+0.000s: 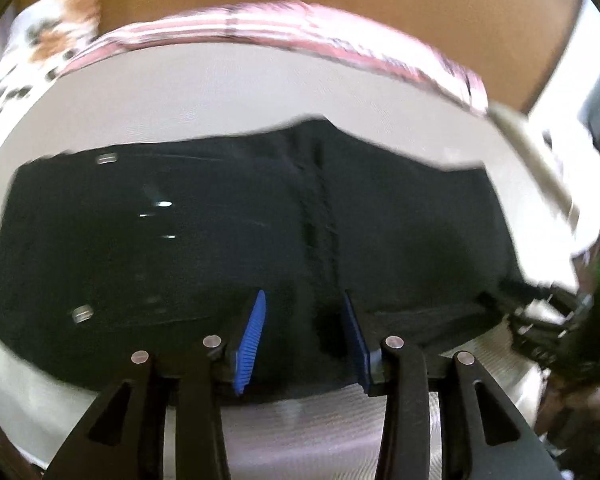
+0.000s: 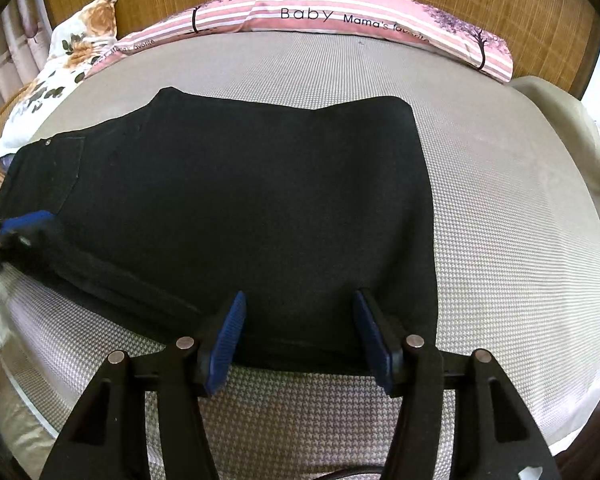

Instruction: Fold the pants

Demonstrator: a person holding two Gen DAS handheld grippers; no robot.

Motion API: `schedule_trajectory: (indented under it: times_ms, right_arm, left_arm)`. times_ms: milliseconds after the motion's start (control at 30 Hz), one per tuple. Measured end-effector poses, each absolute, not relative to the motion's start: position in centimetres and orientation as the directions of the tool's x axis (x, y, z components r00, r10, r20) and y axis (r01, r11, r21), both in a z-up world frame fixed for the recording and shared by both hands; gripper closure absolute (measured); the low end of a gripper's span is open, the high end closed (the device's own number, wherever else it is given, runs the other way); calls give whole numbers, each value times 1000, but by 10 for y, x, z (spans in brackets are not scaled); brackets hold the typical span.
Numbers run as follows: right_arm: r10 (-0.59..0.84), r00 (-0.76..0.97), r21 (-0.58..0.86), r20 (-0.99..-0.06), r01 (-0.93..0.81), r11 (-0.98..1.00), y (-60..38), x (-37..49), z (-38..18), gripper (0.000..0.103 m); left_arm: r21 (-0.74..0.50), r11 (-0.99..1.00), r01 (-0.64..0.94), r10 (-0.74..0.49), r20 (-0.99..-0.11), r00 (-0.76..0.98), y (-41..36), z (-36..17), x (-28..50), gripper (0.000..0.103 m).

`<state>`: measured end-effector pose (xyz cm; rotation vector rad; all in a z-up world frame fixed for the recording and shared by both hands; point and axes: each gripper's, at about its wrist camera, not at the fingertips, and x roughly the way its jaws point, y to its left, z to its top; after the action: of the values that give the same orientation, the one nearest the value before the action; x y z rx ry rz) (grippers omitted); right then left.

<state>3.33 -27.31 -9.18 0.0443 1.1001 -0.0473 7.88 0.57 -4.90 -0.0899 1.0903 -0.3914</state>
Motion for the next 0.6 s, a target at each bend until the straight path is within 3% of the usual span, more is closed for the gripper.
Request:
schedule_trajectory:
  times_ms: [200,400,600]
  right_arm:
    - [0,445,32,-896,64,997,-266,37,-92,45]
    - [40,432,56,-901,25,998,-247,45,-91,45]
    - [105,411,92,-906,-53,994,-219,60,-87,46]
  left_arm:
    - [-338,941,20,-298,-799,522,103,-26,60,58]
    - [-431,877,-213,-254,-791,556,176,-37,35,57]
    - [-523,797,-302,-329,-795,510,196,-64,35,57]
